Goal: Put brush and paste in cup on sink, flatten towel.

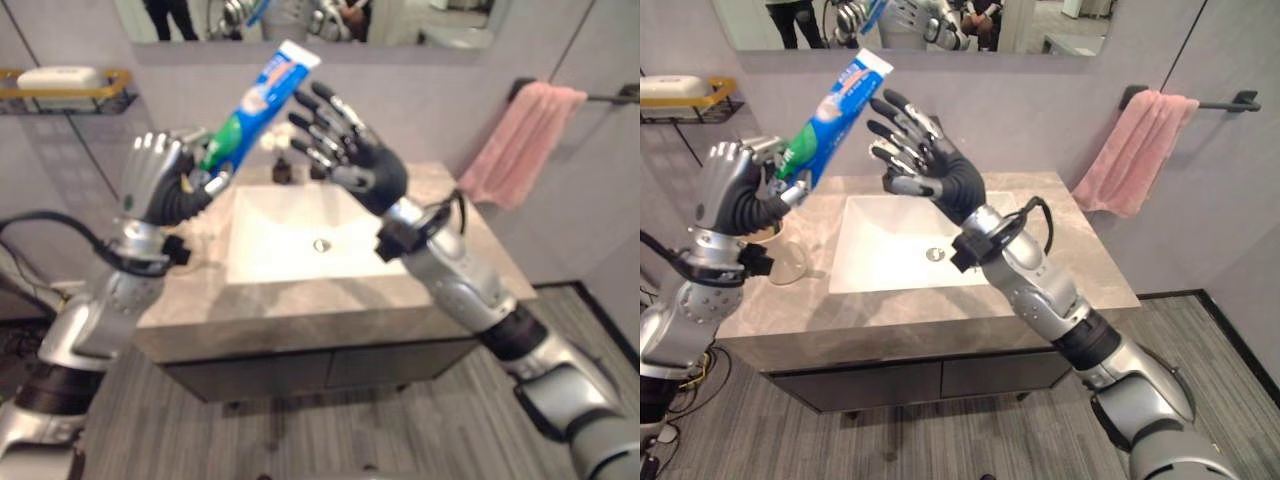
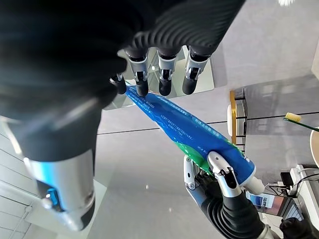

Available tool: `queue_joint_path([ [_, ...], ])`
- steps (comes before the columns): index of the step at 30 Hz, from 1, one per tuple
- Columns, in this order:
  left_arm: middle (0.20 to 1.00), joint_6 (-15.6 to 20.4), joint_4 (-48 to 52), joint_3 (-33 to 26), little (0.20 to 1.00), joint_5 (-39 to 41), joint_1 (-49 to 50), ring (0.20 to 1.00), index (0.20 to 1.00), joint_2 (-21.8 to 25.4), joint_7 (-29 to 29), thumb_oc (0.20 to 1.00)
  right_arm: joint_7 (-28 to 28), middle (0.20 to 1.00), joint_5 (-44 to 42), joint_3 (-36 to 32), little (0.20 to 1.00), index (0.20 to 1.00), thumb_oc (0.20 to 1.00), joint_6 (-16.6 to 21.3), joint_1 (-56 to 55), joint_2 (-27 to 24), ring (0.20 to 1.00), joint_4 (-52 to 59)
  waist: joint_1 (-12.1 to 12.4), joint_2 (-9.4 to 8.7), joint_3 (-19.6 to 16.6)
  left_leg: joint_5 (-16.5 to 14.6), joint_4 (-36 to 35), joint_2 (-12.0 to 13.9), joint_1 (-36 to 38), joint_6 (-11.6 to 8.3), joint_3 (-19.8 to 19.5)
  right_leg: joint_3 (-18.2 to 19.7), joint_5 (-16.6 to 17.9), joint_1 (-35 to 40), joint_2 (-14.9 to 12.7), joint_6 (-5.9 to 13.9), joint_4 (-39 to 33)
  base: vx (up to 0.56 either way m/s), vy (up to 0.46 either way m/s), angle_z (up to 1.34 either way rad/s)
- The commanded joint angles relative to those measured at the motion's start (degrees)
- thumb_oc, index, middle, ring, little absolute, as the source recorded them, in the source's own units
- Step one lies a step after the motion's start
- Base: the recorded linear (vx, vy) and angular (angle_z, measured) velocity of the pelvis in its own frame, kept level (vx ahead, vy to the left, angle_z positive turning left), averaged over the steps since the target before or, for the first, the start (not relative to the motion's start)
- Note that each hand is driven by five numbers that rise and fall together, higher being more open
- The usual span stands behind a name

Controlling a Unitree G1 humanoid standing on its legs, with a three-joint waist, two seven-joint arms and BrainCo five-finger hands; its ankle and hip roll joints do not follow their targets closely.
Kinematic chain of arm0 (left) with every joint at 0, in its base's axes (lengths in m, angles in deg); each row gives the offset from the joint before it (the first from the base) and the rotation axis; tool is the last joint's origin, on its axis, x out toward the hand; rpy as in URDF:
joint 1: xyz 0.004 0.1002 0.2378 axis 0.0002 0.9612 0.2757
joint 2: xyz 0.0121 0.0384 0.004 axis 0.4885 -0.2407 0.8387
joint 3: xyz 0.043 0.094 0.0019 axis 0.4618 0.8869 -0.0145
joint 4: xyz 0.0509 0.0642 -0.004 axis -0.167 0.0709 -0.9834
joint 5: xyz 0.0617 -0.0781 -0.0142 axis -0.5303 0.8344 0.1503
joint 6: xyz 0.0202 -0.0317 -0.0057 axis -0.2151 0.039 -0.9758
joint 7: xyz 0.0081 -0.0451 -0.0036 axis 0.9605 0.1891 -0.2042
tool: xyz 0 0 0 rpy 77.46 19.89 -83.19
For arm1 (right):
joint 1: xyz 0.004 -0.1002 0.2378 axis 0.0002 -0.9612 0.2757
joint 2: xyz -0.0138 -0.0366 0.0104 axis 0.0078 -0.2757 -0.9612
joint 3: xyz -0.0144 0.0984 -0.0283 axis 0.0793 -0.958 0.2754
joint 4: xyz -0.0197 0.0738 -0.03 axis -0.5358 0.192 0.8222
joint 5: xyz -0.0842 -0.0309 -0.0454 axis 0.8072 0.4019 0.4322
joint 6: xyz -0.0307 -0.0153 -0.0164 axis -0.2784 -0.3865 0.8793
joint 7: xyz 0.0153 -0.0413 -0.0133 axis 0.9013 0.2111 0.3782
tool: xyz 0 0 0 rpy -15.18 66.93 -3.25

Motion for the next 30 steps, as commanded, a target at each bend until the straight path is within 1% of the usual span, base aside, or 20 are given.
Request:
queue_joint_path([
  [1, 0.2, 0.39, 3.21, 1.6, 0.2, 0.17, -10.48, 0.2, 0.2, 4.64, -4.84, 0.2, -0.61, 1.0, -3.11, 1.51, 1.0, 1.0, 1.0, 2.08, 7.57, 0.93, 1.0, -1.16, 0.78, -1.54, -0.93, -4.62, 0.74, -0.38, 1.07, 1.26, -4.69, -1.55, 2.91, 1.28, -3.88, 3.17, 0.22, 0.0, 0.0, 0.0],
  [7, 0.2, -0.39, 3.33, 2.68, 0.2, -0.9, -10.86, 0.2, 0.2, 5.08, -5.87, 0.2, -1.88, 1.0, -3.15, 1.7, 1.0, 1.0, 1.0, 1.88, 6.81, 0.63, 1.0, -1.13, 0.66, -1.6, -0.96, -4.68, 0.74, -0.43, 0.84, 1.26, -4.84, -2.0, 3.06, 1.23, -3.91, 3.22, 0.22, 0.0, 0.0, 0.0],
  [12, 0.2, -0.37, 2.73, 5.31, 0.2, -0.89, -12.53, 0.2, 0.2, 5.92, -5.78, 0.2, -2.37, 1.0, -5.23, 3.14, 1.0, 1.0, 1.0, 1.81, 8.58, 0.82, 1.0, -3.15, 0.66, -1.66, -1.19, -4.7, 0.74, -0.34, 1.07, 1.17, -4.68, -1.89, 3.03, 1.29, -3.75, 3.1, 0.22, 0.0, 0.0, 0.0],
  [21, 0.2, 0.41, 2.38, 7.89, 0.2, -0.13, -12.69, 0.2, 0.2, 7.59, -4.47, 0.2, -1.64, 1.0, -8.03, 6.06, 1.0, 1.0, 1.0, 0.98, 14.55, 1.07, 1.0, -7.23, 1.04, -1.61, -1.33, -4.58, 0.74, -0.06, 1.05, 0.89, -4.45, -1.83, 2.7, 1.18, -3.61, 2.93, 0.22, 0.0, 0.0, 0.0],
  [25, 0.2, 1.49, 2.97, 8.42, 0.2, 0.91, -11.65, 0.2, 0.2, 8.55, -3.21, 0.2, -1.33, 1.0, -8.04, 6.5, 1.0, 1.0, 1.0, 0.94, 16.75, 0.98, 1.0, -9.19, 1.09, -1.57, -1.4, -4.49, 0.74, 0.01, 1.04, 0.79, -4.48, -1.88, 2.58, 1.18, -3.52, 2.8, 0.22, 0.0, 0.0, 0.0],
  [30, 0.2, 2.0, 2.89, 9.78, 0.2, 1.88, -11.63, 0.2, 0.2, 8.7, -2.3, 0.2, -1.34, 1.0, -7.49, 6.75, 1.0, 1.0, 1.0, 1.03, 18.18, 2.55, 1.0, -11.49, 1.1, -1.48, -1.43, -4.46, 0.74, 0.04, 1.05, 0.73, -4.59, -2.02, 2.48, 1.24, -3.51, 2.73, 0.22, 0.0, 0.0, 0.0],
])
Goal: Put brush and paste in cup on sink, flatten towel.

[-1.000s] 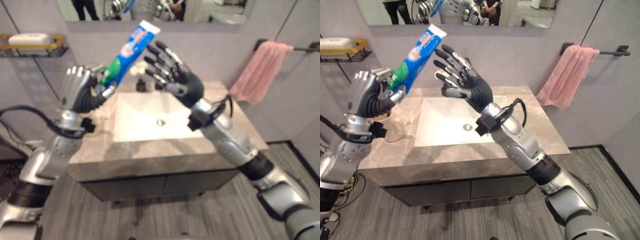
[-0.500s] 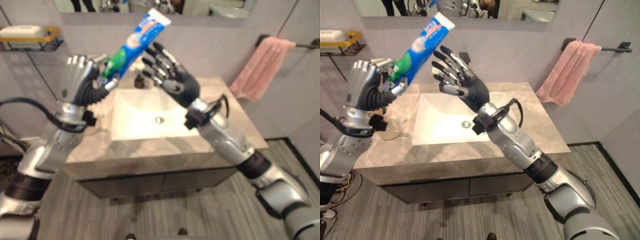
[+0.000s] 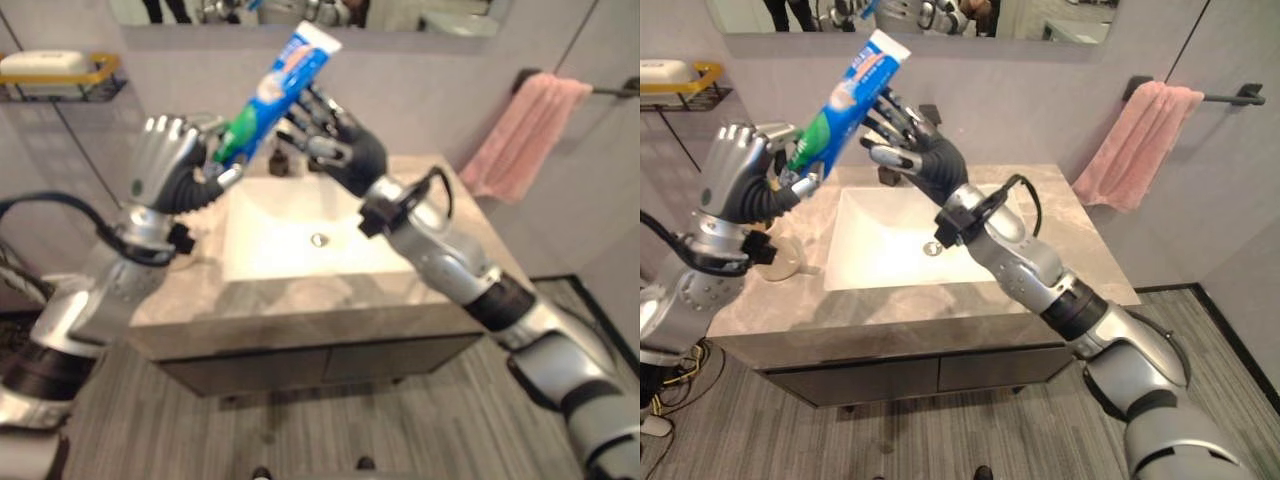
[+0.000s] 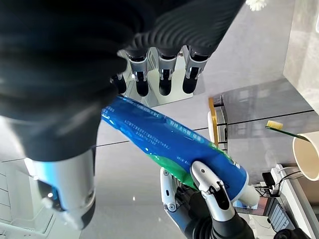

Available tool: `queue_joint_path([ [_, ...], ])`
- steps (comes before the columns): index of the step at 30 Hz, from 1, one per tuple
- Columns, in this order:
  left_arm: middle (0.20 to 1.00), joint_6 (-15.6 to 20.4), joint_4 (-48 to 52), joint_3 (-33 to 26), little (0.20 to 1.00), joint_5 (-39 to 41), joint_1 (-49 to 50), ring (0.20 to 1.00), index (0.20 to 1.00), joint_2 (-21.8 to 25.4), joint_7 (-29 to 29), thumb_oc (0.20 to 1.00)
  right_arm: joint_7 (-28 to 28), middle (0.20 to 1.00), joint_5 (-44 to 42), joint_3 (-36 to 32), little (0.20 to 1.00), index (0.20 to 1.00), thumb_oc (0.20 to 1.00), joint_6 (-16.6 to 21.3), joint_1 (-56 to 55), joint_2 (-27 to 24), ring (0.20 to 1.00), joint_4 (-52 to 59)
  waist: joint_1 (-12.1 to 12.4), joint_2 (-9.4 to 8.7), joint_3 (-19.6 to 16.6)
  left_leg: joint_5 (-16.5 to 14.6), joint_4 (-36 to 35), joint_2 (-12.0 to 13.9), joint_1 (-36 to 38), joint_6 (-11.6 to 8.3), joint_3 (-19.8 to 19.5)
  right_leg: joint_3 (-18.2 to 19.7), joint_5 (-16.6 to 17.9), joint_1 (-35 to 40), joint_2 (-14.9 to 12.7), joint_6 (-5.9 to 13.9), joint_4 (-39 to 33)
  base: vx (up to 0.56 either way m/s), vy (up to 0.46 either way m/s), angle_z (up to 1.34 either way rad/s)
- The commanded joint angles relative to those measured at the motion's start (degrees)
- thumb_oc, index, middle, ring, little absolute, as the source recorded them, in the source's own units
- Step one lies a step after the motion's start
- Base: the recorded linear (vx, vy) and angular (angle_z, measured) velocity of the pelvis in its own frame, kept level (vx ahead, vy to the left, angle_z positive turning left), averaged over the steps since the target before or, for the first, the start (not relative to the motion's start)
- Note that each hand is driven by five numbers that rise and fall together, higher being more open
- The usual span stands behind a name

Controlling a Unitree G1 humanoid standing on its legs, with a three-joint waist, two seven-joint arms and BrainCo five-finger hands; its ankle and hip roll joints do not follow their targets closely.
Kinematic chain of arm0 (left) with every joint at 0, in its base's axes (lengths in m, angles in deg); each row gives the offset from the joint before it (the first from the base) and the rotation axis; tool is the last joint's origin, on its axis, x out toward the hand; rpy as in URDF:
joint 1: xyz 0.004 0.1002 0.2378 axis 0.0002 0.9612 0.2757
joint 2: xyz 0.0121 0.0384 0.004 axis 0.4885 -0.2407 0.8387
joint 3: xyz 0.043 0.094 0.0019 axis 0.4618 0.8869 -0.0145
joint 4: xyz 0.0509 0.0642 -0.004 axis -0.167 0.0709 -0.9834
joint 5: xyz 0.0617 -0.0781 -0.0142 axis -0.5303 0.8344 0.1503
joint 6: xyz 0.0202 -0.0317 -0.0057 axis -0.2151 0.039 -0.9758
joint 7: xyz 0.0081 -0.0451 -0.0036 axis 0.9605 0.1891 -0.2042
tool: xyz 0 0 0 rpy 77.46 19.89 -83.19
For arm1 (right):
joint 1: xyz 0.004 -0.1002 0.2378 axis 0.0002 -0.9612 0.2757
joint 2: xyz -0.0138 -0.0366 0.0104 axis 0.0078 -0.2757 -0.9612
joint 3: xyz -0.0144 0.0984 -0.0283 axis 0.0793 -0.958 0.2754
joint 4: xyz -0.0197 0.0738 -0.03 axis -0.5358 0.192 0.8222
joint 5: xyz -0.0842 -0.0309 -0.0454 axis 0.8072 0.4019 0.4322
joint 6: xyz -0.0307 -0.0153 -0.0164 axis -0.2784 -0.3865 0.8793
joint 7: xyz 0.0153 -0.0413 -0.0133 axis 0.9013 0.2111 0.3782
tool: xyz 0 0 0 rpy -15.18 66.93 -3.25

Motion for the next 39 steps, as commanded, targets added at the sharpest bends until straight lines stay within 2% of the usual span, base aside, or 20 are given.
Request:
queue_joint_path([
  [1, 0.2, 2.6, 2.54, 3.81, 0.2, 2.32, -7.35, 0.2, 0.2, 3.25, -0.16, 0.2, 0.68, 1.0, -0.65, 1.1, 1.0, 1.0, 1.0, 2.1, 8.21, 2.09, 1.0, -2.94, 1.15, -0.99, -2.43, -4.44, 0.73, -0.05, 1.27, 0.74, -4.64, -1.79, 2.53, 1.49, -3.55, 2.76, 0.34, 0.0, 0.0, 0.0],
  [6, 0.2, 3.25, 3.1, 6.12, 0.2, 3.48, -6.95, 0.2, 0.2, 3.54, 1.39, 0.2, -1.18, 1.0, 1.21, 1.63, 1.0, 1.0, 1.0, 1.78, 10.01, 4.17, 1.0, -9.09, 1.26, -1.1, -2.33, -4.42, 0.73, -0.04, 1.18, 0.71, -4.88, -1.8, 2.53, 1.5, -3.48, 2.7, 0.34, 0.0, 0.0, 0.0],
  [17, 0.2, 3.08, 1.68, 8.49, 0.2, 4.11, -7.25, 0.2, 0.2, 2.69, 2.2, 0.2, -2.25, 1.0, 2.2, 1.02, 1.0, 1.0, 1.0, 2.02, 10.4, 5.85, 1.0, -10.3, 1.25, -1.2, -2.13, -4.37, 0.73, -0.03, 1.09, 0.71, -5.22, -1.95, 2.33, 1.56, -3.28, 2.59, 0.34, 0.0, 0.0, 0.0],
  [18, 0.2, 3.09, 1.67, 8.51, 0.2, 4.1, -7.26, 0.2, 0.2, 2.68, 2.2, 0.2, -2.25, 0.903, 2.2, 1.02, 0.903, 0.903, 0.903, 2.02, 10.4, 5.84, 0.903, -10.3, 1.25, -1.2, -2.13, -4.38, 0.73, -0.02, 1.1, 0.7, -5.22, -1.95, 2.32, 1.57, -3.28, 2.59, 0.34, 0.0, 0.0, 0.0],
  [20, 0.2, 3.06, 1.62, 8.42, 0.2, 4.04, -6.91, 0.2, 0.2, 2.24, 2.08, 0.2, -2.1, 0.344, 2.41, 0.89, 0.344, 0.344, 0.344, 2.22, 10.13, 5.62, 0.344, -9.96, 1.3, -1.21, -2.0, -4.36, 0.73, -0.01, 1.1, 0.73, -5.2, -2.03, 2.31, 1.61, -3.24, 2.58, 0.34, 0.0, 0.0, 0.0],
  [21, 0.2, 3.17, 1.76, 8.24, 0.2, 3.99, -6.79, 0.2, 0.2, 2.22, 2.03, 0.2, -2.01, 0.2, 2.72, 0.69, 0.2, 0.2, 0.2, 2.45, 10.17, 5.27, 0.2, -9.36, 1.25, -1.16, -1.96, -4.32, 0.73, 0.0, 1.12, 0.73, -5.24, -1.98, 2.27, 1.65, -3.22, 2.58, 0.34, 0.0, 0.0, 0.0],
  [30, 0.2, 2.96, 1.2, 7.6, 0.2, 3.98, -6.22, 0.2, 0.2, 1.47, 1.3, 0.2, -3.38, 0.2, 5.76, -0.87, 0.2, 0.2, 0.2, 3.69, 8.64, 5.2, 0.2, -7.49, 1.02, -0.91, -1.93, -4.37, 0.73, 0.05, 1.37, 0.82, -5.36, -1.98, 2.05, 1.94, -3.22, 2.5, 0.34, 0.0, 0.0, 0.0],
  [37, 0.2, 2.54, 1.23, 4.89, 0.2, 3.18, -3.56, 0.2, 0.2, 0.34, -0.11, 0.2, -4.56, 0.2, 7.54, -2.69, 0.2, 0.2, 0.2, 4.44, 7.62, 5.29, 0.2, -6.57, 1.14, -0.74, -1.91, -4.37, 0.73, 0.1, 1.59, 0.85, -5.51, -2.3, 1.81, 2.32, -3.2, 2.38, 0.34, 0.0, 0.0, 0.0],
  [38, 0.3, 2.53, 1.26, 4.82, 0.3, 3.17, -3.48, 0.3, 0.3, 0.34, -0.11, 0.3, -4.57, 0.2, 7.55, -2.66, 0.2, 0.2, 0.2, 4.45, 7.62, 5.31, 0.2, -6.58, 1.11, -0.73, -1.92, -4.37, 0.73, 0.1, 1.59, 0.85, -5.51, -2.31, 1.81, 2.33, -3.19, 2.38, 0.34, 0.0, 0.0, 0.0],
  [39, 0.567, 2.46, 1.38, 4.45, 0.567, 3.08, -3.08, 0.567, 0.567, 0.18, -0.28, 0.567, -4.82, 0.2, 7.71, -2.79, 0.2, 0.2, 0.2, 4.48, 7.59, 5.45, 0.2, -6.71, 1.15, -0.7, -1.92, -4.35, 0.73, 0.14, 1.58, 0.84, -5.54, -2.34, 1.78, 2.34, -3.19, 2.35, 0.34, 0.0, -0.013, 0.04],
])
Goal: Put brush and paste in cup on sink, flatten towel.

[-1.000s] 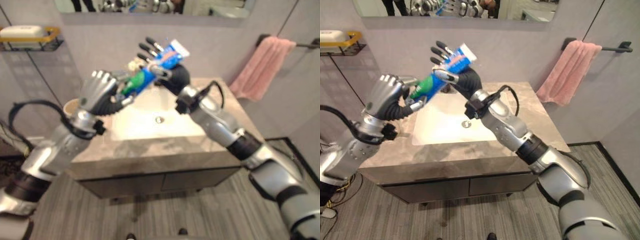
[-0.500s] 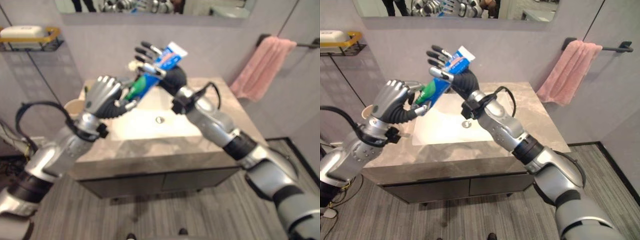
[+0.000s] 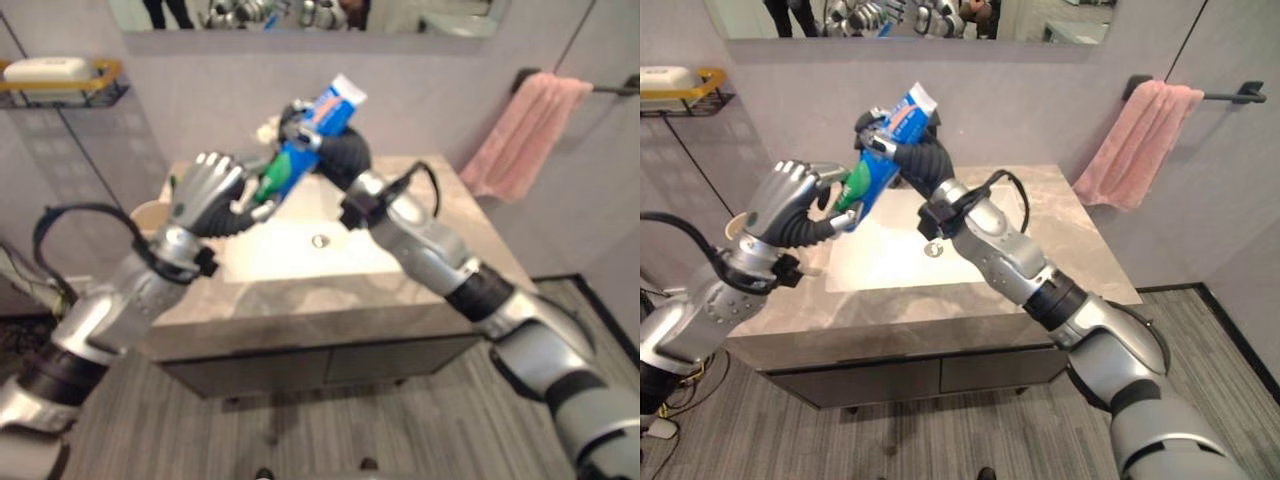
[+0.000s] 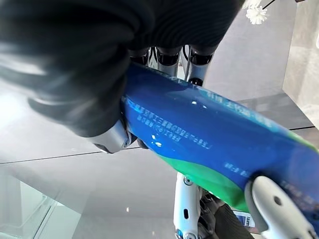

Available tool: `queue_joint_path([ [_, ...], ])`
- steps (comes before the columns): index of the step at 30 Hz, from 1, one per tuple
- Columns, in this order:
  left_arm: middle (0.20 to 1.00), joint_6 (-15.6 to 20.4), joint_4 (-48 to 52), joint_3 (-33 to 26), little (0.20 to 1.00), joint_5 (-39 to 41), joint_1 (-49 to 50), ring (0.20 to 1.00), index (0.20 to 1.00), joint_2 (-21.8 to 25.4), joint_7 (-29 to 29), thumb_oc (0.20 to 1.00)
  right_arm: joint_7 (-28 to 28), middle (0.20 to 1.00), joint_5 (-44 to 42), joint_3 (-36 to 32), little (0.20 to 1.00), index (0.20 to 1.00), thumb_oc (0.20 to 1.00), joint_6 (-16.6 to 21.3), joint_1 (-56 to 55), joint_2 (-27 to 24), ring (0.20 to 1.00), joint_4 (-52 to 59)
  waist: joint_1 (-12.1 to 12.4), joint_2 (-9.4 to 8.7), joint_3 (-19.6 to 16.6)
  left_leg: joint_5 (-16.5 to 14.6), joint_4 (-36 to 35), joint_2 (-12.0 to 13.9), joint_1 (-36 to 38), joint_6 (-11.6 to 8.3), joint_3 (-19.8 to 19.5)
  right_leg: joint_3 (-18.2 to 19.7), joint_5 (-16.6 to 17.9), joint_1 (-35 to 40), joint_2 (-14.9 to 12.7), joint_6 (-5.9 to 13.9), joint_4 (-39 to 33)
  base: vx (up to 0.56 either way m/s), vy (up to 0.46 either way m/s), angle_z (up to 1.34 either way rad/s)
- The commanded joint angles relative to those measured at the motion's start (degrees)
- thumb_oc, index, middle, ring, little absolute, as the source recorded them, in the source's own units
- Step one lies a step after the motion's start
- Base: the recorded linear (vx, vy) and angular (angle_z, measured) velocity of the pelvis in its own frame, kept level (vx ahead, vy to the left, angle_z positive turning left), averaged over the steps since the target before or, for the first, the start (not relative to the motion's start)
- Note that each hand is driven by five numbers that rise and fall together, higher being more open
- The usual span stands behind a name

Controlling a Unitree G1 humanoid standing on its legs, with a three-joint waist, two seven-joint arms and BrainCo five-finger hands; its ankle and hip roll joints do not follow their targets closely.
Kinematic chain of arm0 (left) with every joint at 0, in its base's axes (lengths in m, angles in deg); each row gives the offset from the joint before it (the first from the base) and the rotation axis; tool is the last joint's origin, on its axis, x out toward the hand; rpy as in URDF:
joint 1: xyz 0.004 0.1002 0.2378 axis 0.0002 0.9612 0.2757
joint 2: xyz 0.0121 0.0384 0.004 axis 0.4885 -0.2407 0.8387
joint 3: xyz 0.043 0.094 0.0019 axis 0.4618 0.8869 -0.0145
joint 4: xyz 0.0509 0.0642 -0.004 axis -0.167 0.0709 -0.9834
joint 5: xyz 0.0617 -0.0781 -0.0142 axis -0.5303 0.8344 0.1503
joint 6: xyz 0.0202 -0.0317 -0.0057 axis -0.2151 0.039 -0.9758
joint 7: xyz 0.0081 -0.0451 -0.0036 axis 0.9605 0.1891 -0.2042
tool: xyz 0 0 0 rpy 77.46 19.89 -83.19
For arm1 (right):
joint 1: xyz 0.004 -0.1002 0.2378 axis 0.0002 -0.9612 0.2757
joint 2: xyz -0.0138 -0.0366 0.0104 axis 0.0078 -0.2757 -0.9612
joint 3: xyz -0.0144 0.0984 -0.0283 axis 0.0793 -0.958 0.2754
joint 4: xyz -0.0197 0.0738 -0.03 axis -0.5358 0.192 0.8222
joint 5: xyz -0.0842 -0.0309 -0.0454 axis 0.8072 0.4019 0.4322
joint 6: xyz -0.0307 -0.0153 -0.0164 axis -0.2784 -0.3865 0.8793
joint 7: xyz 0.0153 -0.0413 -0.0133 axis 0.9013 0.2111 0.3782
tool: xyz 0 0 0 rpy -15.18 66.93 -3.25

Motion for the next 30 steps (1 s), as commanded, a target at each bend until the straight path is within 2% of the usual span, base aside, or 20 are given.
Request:
queue_joint_path([
  [1, 1.0, 0.51, 0.86, -3.33, 1.0, 0.82, -2.46, 1.0, 1.0, 0.6, -4.21, 1.0, -1.33, 0.2, 2.23, -4.08, 0.2, 0.2, 0.2, 4.87, 4.01, 1.37, 0.2, -0.23, 1.31, -1.72, -1.72, -4.35, 0.71, 0.15, 1.14, 0.84, -5.37, -2.21, 1.78, 1.83, -3.17, 2.35, 0.18, -0.01, -0.019, 0.05],
  [7, 1.0, 0.01, 1.62, -6.57, 1.0, 0.33, 0.45, 1.0, 1.0, 0.26, -5.65, 1.0, -2.45, 0.2, 2.71, -5.55, 0.2, 0.2, 0.2, 5.36, 3.8, 1.81, 0.2, -0.66, 1.73, -1.67, -1.59, -4.23, 0.71, 0.25, 1.15, 0.78, -5.79, -2.78, 1.63, 2.32, -3.17, 2.2, 0.18, 0.0, -0.014, 0.03],
  [11, 1.0, -0.22, 3.31, -11.23, 1.0, -0.81, 4.75, 1.0, 1.0, 1.64, -6.86, 1.0, -2.85, 0.2, 2.93, -6.36, 0.2, 0.2, 0.2, 5.56, 3.81, 1.75, 0.2, -1.18, 2.56, -1.63, -1.5, -4.15, 0.71, 0.19, 1.13, 0.72, -6.5, -3.48, 1.41, 2.91, -3.22, 2.02, 0.18, 0.0, -0.019, 0.11],
  [13, 1.0, 0.13, 5.81, -17.29, 1.0, -1.2, 9.63, 1.0, 1.0, 3.11, -8.34, 1.0, -3.02, 0.2, 3.47, -7.33, 0.2, 0.2, 0.2, 5.74, 3.38, 0.66, 0.2, -1.17, 3.57, -1.6, -1.29, -3.99, 0.71, 0.16, 0.97, 0.58, -7.15, -4.33, 1.23, 3.39, -3.27, 1.84, 0.18, 0.01, -0.021, 0.19],
  [14, 1.0, 0.1, 6.2, -17.91, 1.0, -1.16, 10.3, 1.0, 1.0, 3.11, -8.21, 1.0, -3.02, 0.2, 3.48, -7.2, 0.2, 0.2, 0.2, 5.73, 3.41, 0.85, 0.2, -1.14, 3.26, -1.58, -1.3, -3.97, 0.71, 0.16, 0.99, 0.58, -7.23, -4.41, 1.21, 3.46, -3.28, 1.84, 0.18, 0.01, -0.025, 0.18],
  [15, 1.0, 0.31, 6.95, -24.87, 1.0, -0.99, 16.29, 1.0, 1.0, 4.18, -10.29, 1.0, -3.32, 0.2, 3.77, -8.72, 0.2, 0.2, 0.2, 6.25, 2.86, -0.69, 0.2, -1.26, 4.78, -1.65, -0.89, -3.68, 0.71, 0.1, 0.75, 0.4, -8.17, -5.31, 1.04, 4.02, -3.33, 1.6, 0.18, 0.01, -0.021, 0.21],
  [17, 1.0, 0.25, 7.08, -28.12, 1.0, -0.95, 19.5, 1.0, 1.0, 4.36, -10.75, 1.0, -3.34, 0.2, 3.9, -9.06, 0.2, 0.2, 0.2, 6.41, 2.64, -1.03, 0.2, -1.23, 4.75, -1.64, -0.79, -3.53, 0.71, 0.06, 0.64, 0.31, -8.68, -5.85, 0.89, 4.3, -3.34, 1.56, 0.18, 0.0, -0.027, 0.34],
  [18, 1.0, -0.56, 3.09, -33.01, 1.0, -1.18, 25.01, 1.0, 1.0, 5.84, -12.11, 1.0, -3.81, 0.2, 4.5, -10.87, 0.2, 0.2, 0.2, 6.98, 1.72, -3.3, 0.2, -1.04, 6.38, -1.5, -0.3, -3.15, 0.71, -0.03, 0.2, 0.15, -9.86, -6.8, 0.71, 4.75, -3.34, 1.45, 0.18, 0.0, -0.028, 0.33],
  [19, 1.0, -0.49, 3.2, -33.38, 1.0, -1.14, 25.46, 1.0, 1.0, 5.87, -12.13, 1.0, -3.85, 0.2, 4.54, -10.82, 0.2, 0.2, 0.2, 6.95, 1.69, -3.12, 0.2, -0.96, 6.07, -1.56, -0.38, -3.11, 0.71, -0.05, 0.14, 0.15, -10.0, -6.95, 0.7, 4.78, -3.35, 1.44, 0.18, 0.01, -0.037, 0.39],
  [20, 1.0, -1.62, -2.95, -36.91, 1.0, 0.0, 30.0, 1.0, 1.0, 5.68, -13.06, 1.0, -4.27, 0.2, 4.68, -11.98, 0.2, 0.2, 0.2, 7.38, 0.72, -4.32, 0.2, -0.84, 7.32, -1.42, -0.07, -2.83, 0.71, -0.37, -0.34, 0.04, -11.49, -8.48, 0.6, 5.55, -3.56, 1.54, 0.18, 0.01, -0.021, 0.41],
  [22, 1.0, -2.51, -6.39, -37.62, 1.0, 0.12, 31.31, 1.0, 1.0, 5.85, -13.32, 1.0, -4.25, 0.2, 4.89, -12.41, 0.2, 0.2, 0.2, 7.37, 0.19, -5.0, 0.2, -0.14, 7.64, -1.39, 0.08, -2.45, 0.71, -0.63, -0.71, 0.09, -12.45, -9.46, 0.76, 5.81, -3.75, 1.53, 0.18, 0.01, -0.016, 0.54],
  [23, 1.0, -3.95, -13.45, -37.98, 1.0, 2.39, 32.75, 1.0, 1.0, 3.92, -12.99, 1.0, -4.02, 0.2, 5.72, -13.43, 0.2, 0.2, 0.2, 7.37, -1.01, -6.27, 0.2, 1.52, 8.57, -1.25, 0.26, -2.28, 0.71, -0.9, -1.17, 0.06, -13.75, -10.97, 0.48, 6.44, -3.97, 1.6, 0.18, 0.01, -0.008, 0.62],
  [26, 1.0, -5.56, -25.55, -35.65, 1.0, 9.14, 32.86, 1.0, 1.0, -1.19, -11.11, 1.0, -3.74, 0.2, 6.62, -14.59, 0.2, 0.2, 0.2, 7.08, -2.19, -6.76, 0.2, 1.15, 9.36, -1.28, 0.47, -1.79, 0.71, -1.6, -1.99, 0.23, -15.65, -13.08, 0.62, 7.16, -4.31, 1.71, 0.18, 0.02, -0.003, 0.53],
  [27, 1.0, -5.49, -25.75, -35.42, 1.0, 9.18, 32.6, 1.0, 1.0, -1.15, -11.17, 1.0, -3.74, 0.2, 6.62, -14.62, 0.2, 0.2, 0.2, 7.08, -2.19, -6.86, 0.2, 1.16, 9.31, -1.26, 0.46, -1.66, 0.71, -1.65, -2.13, 0.28, -15.8, -13.24, 0.68, 7.11, -4.35, 1.69, 0.18, 0.03, 0.012, 0.4],
  [28, 1.0, -6.98, -37.74, -30.23, 1.0, 12.61, 31.4, 1.0, 1.0, -4.11, -7.62, 1.0, -3.49, 0.2, 7.04, -14.22, 0.2, 0.2, 0.2, 6.6, -0.97, -6.17, 0.2, -0.34, 9.59, -1.25, 0.84, -1.61, 0.71, -1.97, -2.54, 0.36, -16.71, -14.44, 0.89, 7.52, -4.62, 1.78, 0.18, 0.01, 0.013, 0.4],
  [30, 1.0, -7.25, -39.72, -29.16, 1.0, 12.57, 31.83, 1.0, 1.0, -4.63, -6.83, 1.0, -3.47, 0.2, 6.92, -14.19, 0.2, 0.2, 0.2, 6.63, -0.85, -5.72, 0.2, -0.86, 9.86, -1.24, 0.98, -1.55, 0.71, -2.11, -2.78, 0.41, -17.04, -14.85, 1.01, 7.59, -4.77, 1.83, 0.18, 0.02, 0.024, 0.34],
])
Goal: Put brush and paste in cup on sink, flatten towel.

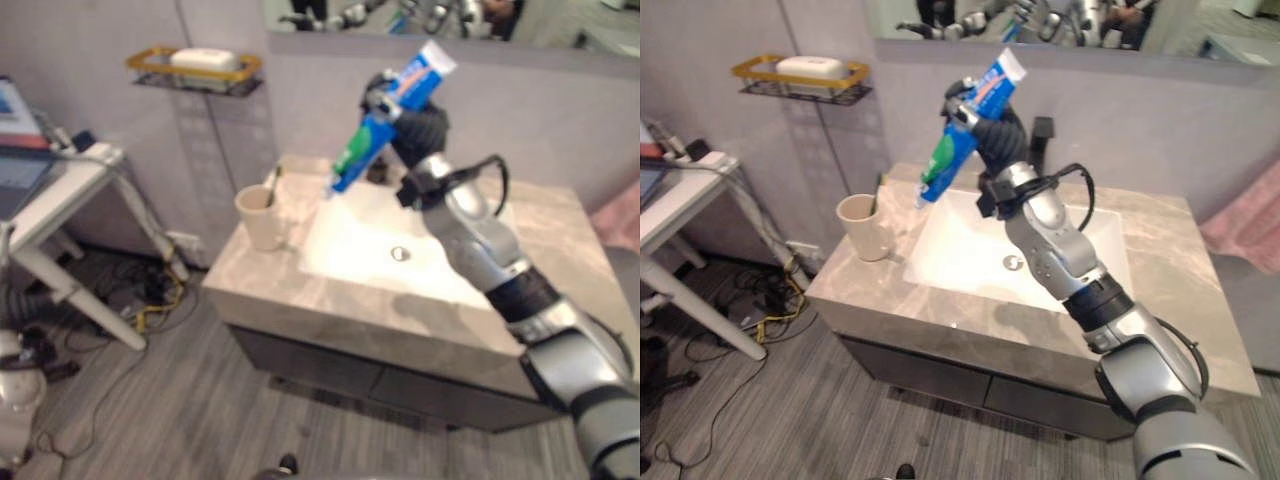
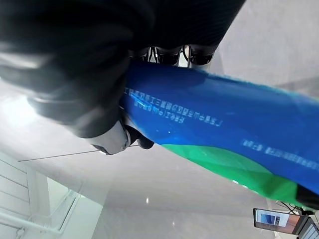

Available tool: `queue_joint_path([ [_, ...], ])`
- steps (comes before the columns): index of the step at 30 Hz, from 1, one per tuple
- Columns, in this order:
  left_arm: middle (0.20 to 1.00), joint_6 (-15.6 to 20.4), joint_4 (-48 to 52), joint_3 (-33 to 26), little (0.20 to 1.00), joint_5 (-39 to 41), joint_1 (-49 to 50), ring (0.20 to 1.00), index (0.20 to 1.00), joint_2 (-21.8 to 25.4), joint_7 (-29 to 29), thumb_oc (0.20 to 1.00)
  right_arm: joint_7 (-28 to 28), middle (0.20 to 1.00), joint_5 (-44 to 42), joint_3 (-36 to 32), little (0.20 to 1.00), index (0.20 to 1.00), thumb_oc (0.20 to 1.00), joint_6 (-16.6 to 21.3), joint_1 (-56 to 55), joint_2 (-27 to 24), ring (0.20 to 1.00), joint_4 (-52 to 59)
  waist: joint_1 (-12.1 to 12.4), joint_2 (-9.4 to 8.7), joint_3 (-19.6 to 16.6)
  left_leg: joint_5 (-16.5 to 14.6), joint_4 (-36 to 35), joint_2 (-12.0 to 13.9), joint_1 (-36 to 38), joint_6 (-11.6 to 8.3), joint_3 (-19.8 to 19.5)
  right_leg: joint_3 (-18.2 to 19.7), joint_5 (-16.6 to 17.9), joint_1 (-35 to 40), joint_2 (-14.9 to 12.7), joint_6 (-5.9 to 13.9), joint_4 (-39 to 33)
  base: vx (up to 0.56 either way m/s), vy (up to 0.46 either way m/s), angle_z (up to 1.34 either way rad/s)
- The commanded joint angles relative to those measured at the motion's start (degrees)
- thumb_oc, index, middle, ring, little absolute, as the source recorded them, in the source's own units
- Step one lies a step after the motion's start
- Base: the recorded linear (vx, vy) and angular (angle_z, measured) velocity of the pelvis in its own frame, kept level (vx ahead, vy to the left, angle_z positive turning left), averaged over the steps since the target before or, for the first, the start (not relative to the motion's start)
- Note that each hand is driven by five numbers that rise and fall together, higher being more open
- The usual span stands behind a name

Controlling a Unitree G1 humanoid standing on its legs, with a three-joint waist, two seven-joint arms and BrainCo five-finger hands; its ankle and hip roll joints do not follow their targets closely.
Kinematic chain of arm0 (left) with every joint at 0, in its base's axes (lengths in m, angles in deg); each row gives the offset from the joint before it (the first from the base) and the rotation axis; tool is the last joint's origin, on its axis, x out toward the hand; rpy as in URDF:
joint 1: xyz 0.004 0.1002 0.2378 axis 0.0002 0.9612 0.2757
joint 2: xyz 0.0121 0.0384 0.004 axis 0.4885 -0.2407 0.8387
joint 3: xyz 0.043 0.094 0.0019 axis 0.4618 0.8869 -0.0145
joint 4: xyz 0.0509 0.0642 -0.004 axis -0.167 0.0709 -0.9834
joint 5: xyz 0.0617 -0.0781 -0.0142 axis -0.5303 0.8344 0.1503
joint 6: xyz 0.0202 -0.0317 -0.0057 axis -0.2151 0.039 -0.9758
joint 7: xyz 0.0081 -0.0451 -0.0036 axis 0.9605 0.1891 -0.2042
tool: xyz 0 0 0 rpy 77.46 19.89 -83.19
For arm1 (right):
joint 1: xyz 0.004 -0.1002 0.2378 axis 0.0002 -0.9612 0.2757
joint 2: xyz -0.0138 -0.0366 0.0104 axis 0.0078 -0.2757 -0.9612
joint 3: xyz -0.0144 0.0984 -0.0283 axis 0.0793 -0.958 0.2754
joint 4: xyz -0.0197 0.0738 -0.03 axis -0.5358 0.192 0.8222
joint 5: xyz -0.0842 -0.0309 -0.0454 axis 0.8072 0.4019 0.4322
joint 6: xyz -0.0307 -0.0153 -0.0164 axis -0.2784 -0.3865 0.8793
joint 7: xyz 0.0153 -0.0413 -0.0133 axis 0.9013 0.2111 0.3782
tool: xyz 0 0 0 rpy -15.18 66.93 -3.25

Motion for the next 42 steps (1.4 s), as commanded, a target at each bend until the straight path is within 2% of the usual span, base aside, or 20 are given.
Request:
queue_joint_path([
  [1, 1.0, -1.52, -8.52, 5.27, 1.0, 4.84, -3.06, 1.0, 1.0, 1.59, 4.48, 1.0, 0.55, 0.2, 1.05, -1.78, 0.2, 0.2, 0.2, 4.18, 5.66, 1.64, 0.2, -1.16, 0.34, -3.68, 0.65, -2.77, 0.71, -0.83, 0.14, 0.38, -2.12, -0.47, 5.17, 1.88, -3.76, 1.34, 0.08, 0.02, 0.045, 0.23],
  [2, 1.0, -2.25, -15.13, 7.03, 1.0, 7.6, -3.86, 1.0, 1.0, -1.07, 6.15, 1.0, 0.63, 0.2, 1.31, -1.38, 0.2, 0.2, 0.2, 3.98, 7.0, 2.12, 0.2, -2.39, 0.32, -3.65, 0.83, -2.8, 0.71, -1.01, -0.06, 0.43, -2.21, -0.8, 5.34, 1.91, -3.87, 1.46, 0.08, 0.01, 0.036, 0.18],
  [3, 1.0, -2.15, -15.33, 7.19, 1.0, 7.64, -4.09, 1.0, 1.0, -1.09, 6.11, 1.0, 0.64, 0.2, 1.29, -1.37, 0.2, 0.2, 0.2, 4.0, 7.07, 2.04, 0.2, -2.44, 0.24, -3.63, 0.82, -2.71, 0.71, -1.06, -0.2, 0.47, -2.34, -0.93, 5.38, 1.85, -3.9, 1.45, 0.08, 0.02, 0.05, 0.09],
  [5, 1.0, -2.99, -31.25, 12.15, 1.0, 14.47, -7.54, 1.0, 1.0, -8.85, 9.31, 1.0, 0.04, 0.2, 1.31, -1.0, 0.2, 0.2, 0.2, 4.17, 10.13, 4.21, 0.2, -6.02, -0.05, -3.96, 1.14, -2.83, 0.71, -1.4, -0.8, 0.64, -2.96, -1.61, 5.72, 1.8, -4.15, 1.44, 0.08, 0.04, 0.047, 0.13],
  [8, 1.0, -3.3, -34.51, 13.44, 1.0, 15.69, -8.31, 1.0, 1.0, -11.19, 10.0, 1.0, -0.17, 0.2, 1.33, -0.96, 0.2, 0.2, 0.2, 4.59, 10.62, 5.18, 0.2, -6.63, -0.35, -4.11, 1.04, -2.78, 0.71, -1.53, -1.11, 0.73, -3.28, -1.95, 5.85, 1.72, -4.19, 1.44, 0.08, 0.03, 0.025, 0.16],
  [9, 1.0, -3.96, -39.74, 16.23, 1.0, 16.82, -9.34, 1.0, 1.0, -15.3, 12.05, 1.0, -0.59, 0.2, 1.81, -0.85, 0.2, 0.2, 0.2, 5.12, 11.65, 6.29, 0.2, -7.88, -0.5, -4.25, 1.22, -2.87, 0.71, -1.63, -1.35, 0.76, -3.26, -2.06, 5.91, 1.65, -4.27, 1.43, 0.08, 0.04, 0.041, 0.05],
  [14, 1.0, -5.86, -47.86, 21.63, 1.0, 17.3, -10.84, 1.0, 1.0, -22.51, 17.65, 1.0, -1.62, 0.2, 2.74, -1.1, 0.2, 0.2, 0.2, 6.14, 15.12, 8.5, 0.2, -11.62, -1.35, -4.68, 1.29, -2.73, 0.71, -1.99, -3.01, 0.91, -3.8, -2.14, 6.64, 0.46, -4.45, 1.59, 0.08, 0.04, 0.04, 0.06],
  [19, 1.0, -5.94, -48.16, 23.3, 1.0, 17.39, -11.38, 1.0, 1.0, -24.15, 18.9, 1.0, -2.68, 0.2, 3.27, -1.23, 0.2, 0.2, 0.2, 6.46, 17.15, 10.07, 0.2, -13.3, -1.26, -5.09, 1.02, -2.83, 0.71, -2.19, -4.01, 0.96, -3.79, -2.06, 7.09, -0.49, -4.62, 1.76, 0.08, 0.04, 0.028, 0.03],
  [30, 1.0, -4.75, -44.9, 25.34, 1.0, 18.53, -12.9, 1.0, 1.0, -22.9, 17.15, 1.0, -4.46, 0.2, 3.79, -0.91, 0.2, 0.2, 0.2, 7.83, 19.9, 10.91, 0.2, -11.81, -0.54, -5.91, 0.75, -3.28, 0.71, -2.72, -4.66, 1.19, -4.21, -2.13, 8.08, -0.94, -4.83, 2.32, 0.08, 0.03, 0.013, 0.0],
  [42, 1.0, -4.51, -45.25, 26.55, 1.0, 18.19, -12.59, 1.0, 1.0, -23.56, 16.94, 1.0, -5.2, 0.2, 5.13, 0.17, 0.2, 0.2, 0.2, 8.62, 22.76, 12.61, 0.2, -10.74, 0.61, -6.3, 1.14, -3.16, 0.71, -3.16, -5.85, 1.37, -4.77, -2.1, 8.68, -1.89, -4.97, 2.83, 0.08, 0.01, 0.005, 0.0],
])
